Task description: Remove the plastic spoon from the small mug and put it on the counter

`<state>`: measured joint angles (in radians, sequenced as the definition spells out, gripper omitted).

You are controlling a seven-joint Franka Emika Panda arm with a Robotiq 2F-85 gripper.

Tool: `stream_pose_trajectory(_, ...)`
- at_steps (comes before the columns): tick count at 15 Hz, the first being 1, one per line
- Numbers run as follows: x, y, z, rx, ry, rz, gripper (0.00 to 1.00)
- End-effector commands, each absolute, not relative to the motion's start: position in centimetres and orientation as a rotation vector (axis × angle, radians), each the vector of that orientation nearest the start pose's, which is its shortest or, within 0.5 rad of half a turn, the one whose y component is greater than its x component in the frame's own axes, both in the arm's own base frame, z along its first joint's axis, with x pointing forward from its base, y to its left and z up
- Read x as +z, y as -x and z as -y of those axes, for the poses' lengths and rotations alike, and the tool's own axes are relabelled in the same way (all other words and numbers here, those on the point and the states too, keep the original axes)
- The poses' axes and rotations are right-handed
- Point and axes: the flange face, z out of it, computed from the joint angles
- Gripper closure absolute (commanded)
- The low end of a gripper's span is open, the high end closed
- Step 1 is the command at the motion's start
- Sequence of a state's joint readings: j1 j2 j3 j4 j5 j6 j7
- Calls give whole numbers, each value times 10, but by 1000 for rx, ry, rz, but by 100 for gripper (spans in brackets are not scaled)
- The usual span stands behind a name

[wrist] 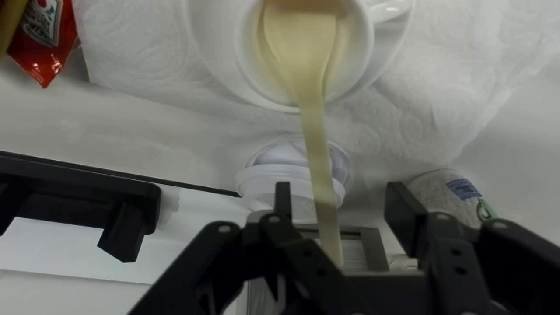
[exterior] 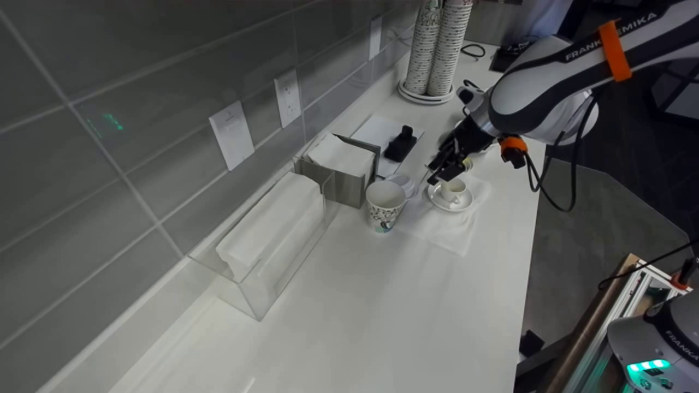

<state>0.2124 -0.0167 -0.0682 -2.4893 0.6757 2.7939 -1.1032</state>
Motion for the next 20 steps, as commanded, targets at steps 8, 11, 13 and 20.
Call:
stream_pose_trajectory(8, 319, -494, -33, -663, 2786, 919, 88)
stream_pose_trajectory(11, 321, -494, -31, -680, 2797, 918, 91)
stream_pose_trajectory(13, 323, -493, -30, -691, 2800, 917, 93)
stream_pose_trajectory(20, 332, -489, -31, -716, 2794, 916, 97)
